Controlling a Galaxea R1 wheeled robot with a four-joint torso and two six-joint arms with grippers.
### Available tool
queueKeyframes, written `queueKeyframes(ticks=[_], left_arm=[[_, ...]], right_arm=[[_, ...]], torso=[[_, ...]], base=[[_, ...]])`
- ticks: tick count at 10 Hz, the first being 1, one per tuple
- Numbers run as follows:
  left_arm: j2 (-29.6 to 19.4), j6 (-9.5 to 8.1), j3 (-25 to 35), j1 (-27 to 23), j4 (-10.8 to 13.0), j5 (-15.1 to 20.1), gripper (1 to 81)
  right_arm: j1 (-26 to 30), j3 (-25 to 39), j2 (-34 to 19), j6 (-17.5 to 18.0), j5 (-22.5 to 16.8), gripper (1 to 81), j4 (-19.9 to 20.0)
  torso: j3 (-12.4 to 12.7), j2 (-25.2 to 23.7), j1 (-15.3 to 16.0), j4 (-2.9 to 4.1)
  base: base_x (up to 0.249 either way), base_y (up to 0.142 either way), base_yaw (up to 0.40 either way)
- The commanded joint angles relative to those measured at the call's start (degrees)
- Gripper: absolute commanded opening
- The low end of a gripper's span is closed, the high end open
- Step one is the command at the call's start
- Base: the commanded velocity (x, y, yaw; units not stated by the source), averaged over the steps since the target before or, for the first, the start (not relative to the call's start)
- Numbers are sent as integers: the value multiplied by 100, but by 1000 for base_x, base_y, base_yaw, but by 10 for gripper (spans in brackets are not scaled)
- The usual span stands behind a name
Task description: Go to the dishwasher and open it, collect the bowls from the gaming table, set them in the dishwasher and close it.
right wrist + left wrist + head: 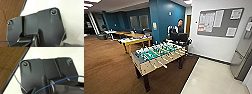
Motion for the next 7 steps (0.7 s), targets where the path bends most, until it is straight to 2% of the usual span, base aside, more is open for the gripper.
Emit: queueKeyframes(ticks=[1, 7], left_arm=[[-30, 7, -6, -283, -8, 284, 811], [-56, 7, -6, -283, -35, 284, 811]], right_arm=[[291, -24, -14, -6, -277, 811, -22], [308, -6, -14, -6, -277, 811, -31]], torso=[[0, 0, 0, 0], [0, -2, 0, 0]], base=[[0, 0, 220], [0, 0, 220]])
